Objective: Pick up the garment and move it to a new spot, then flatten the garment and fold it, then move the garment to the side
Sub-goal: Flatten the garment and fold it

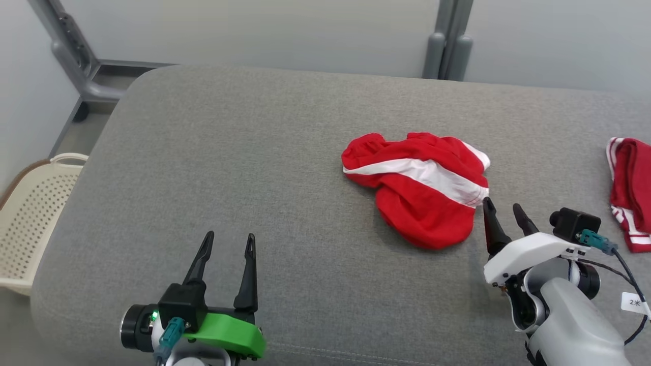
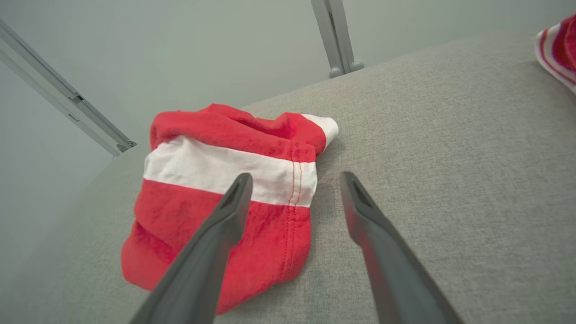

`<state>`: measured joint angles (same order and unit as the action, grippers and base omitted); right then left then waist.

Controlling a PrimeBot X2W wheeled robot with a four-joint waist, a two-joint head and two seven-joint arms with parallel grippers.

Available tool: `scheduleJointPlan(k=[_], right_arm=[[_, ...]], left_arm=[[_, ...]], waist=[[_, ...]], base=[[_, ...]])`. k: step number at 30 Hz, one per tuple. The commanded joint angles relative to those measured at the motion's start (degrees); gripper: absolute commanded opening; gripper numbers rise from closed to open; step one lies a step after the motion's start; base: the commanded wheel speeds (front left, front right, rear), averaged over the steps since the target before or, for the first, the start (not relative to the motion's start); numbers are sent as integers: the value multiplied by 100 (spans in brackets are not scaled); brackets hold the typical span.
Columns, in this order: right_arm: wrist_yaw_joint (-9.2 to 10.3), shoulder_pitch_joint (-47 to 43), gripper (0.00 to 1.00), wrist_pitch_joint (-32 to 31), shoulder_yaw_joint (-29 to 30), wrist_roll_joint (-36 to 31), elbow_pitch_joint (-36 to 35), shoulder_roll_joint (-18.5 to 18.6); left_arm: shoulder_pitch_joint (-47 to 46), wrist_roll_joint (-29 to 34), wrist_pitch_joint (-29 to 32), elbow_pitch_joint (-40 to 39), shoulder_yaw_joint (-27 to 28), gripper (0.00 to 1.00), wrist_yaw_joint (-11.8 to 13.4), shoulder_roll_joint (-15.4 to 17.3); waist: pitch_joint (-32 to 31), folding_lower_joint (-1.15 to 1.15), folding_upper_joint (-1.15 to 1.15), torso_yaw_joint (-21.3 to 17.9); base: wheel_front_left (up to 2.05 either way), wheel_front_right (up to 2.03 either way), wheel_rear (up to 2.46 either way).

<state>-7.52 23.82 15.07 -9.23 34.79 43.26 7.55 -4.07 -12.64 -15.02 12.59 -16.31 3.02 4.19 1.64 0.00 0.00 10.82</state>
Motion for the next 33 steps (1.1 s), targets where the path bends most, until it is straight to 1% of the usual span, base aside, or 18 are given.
scheduleJointPlan(k=[1, 5, 11, 12, 13, 14, 15, 19, 22, 24, 27, 31, 33], right_arm=[[7, 98, 100, 18, -9, 56, 127, 57], [7, 383, 100, 17, 30, 180, 584, 198], [7, 669, 100, 17, -16, 410, 1086, 220], [7, 712, 87, 17, -48, 485, 1162, 207], [7, 767, 53, 17, -95, 517, 1214, 231], [7, 840, 3, 17, -187, 587, 1286, 267], [7, 860, 0, 17, -235, 593, 1289, 289], [7, 858, 0, 17, -353, 607, 1212, 382], [7, 767, 0, 17, -404, 448, 1122, 573], [7, 714, 0, 17, -307, 277, 1142, 735], [7, 698, 0, 17, 96, -166, 1282, 978], [6, 668, 0, 17, 758, -817, 1424, 1082], [6, 674, 0, 17, 1152, -1250, 1441, 1121]], left_arm=[[-19, 62, -13, -24, 7, 100, -30, -25], [-78, 106, -13, -52, -11, 100, -67, -74], [-151, 120, -13, -54, -25, 100, -106, -109], [-157, 126, -12, -54, -22, 100, -109, -113], [-168, 128, -13, -56, -19, 100, -108, -115], [-181, 144, -13, -50, -4, 100, -104, -119], [-187, 147, -13, -46, 6, 100, -101, -120], [-200, 162, -13, -26, 43, 100, -90, -123], [-153, 179, -13, -12, 74, 100, -86, -125], [-109, 187, -13, 5, 96, 100, -91, -127], [-53, 195, -13, 9, 113, 100, -98, -128], [-43, 181, -13, 13, 74, 100, -122, -128], [-62, 157, -13, 15, 57, 100, -116, -128]], waist=[[203, 0, 0, 307], [313, 0, 0, 520], [421, 0, 0, 665], [432, 0, 0, 673], [443, 0, 0, 677], [456, 0, 0, 673], [460, 0, 0, 663], [447, 0, 0, 608], [397, 0, 0, 521], [351, 0, 0, 451], [285, 0, 0, 339], [238, 0, 0, 254], [227, 0, 0, 235]], base=[[0, 0, 0], [0, 0, 0], [0, 0, 0], [0, 0, 0], [0, 0, 0], [0, 0, 0], [0, 0, 0], [0, 0, 0], [0, 0, 0], [0, 0, 0], [0, 0, 0], [0, 0, 0], [0, 0, 0]])
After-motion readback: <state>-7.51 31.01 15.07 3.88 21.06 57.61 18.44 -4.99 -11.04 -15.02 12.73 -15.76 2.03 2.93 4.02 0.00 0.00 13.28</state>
